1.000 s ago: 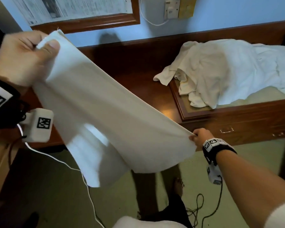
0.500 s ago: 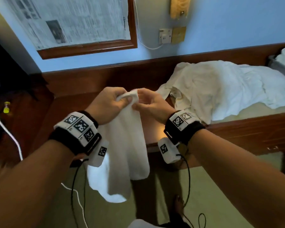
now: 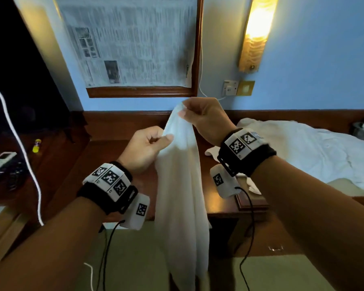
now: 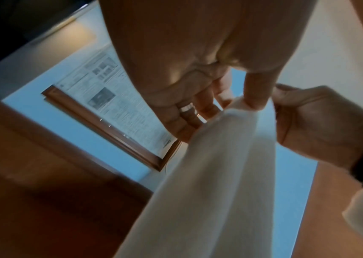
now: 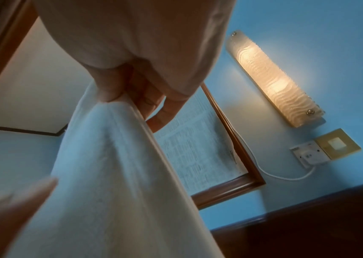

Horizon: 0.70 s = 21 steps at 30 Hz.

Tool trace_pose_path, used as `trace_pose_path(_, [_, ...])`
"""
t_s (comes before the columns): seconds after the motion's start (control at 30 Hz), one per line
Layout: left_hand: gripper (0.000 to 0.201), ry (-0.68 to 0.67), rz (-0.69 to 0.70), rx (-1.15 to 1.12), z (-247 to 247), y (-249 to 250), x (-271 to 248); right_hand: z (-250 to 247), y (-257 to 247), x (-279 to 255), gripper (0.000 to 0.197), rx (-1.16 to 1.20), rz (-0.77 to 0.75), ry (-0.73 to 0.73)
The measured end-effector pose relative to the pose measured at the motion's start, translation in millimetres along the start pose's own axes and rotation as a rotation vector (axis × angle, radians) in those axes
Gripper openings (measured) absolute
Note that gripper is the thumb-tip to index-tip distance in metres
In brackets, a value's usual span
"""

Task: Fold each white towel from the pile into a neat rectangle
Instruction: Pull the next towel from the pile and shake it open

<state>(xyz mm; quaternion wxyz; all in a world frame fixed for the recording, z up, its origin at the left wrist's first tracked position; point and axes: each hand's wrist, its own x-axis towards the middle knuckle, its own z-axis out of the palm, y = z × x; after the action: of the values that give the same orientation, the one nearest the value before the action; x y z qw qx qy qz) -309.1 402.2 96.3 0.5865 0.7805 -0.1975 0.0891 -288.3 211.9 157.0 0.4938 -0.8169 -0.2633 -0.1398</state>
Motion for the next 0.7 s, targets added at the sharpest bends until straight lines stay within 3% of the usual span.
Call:
trace_pose_path(0.1, [0.037,-0.039,-0.065,-0.169,9,-21,-12,-13,-9,9,0.016,0.003,-0.031,0.029])
trace_pose_path(0.2, [0.064,-0.059,-0.168,-0.272,24,-44,-20,-26,-11,12,0.018,-0.044,-0.054,0.055])
trace_pose_path(0.37, [0.08,-0.138,-0.257,-0.166,45,-82,-32,-53,2,9,0.015,-0.086,-0.043,0.238])
trace_pose_path(0.43, [0.087,-0.088,-0.269,-0.118,48,-97,-35,-62,13,4,0.015,-0.096,-0.011,0.307])
trace_pose_path(0.5, [0.075,0.0,-0.241,-0.069,46,-104,-31,-69,29,-5,0.016,-0.166,0.053,0.305])
trace_pose_path(0.6, [0.046,0.084,-0.201,-0.053,47,-88,-17,-71,42,-21,0.015,-0.279,0.124,0.155])
trace_pose_path(0.7, [0.026,0.025,-0.118,0.012,52,-56,3,-48,39,-39,0.014,-0.422,0.158,-0.262])
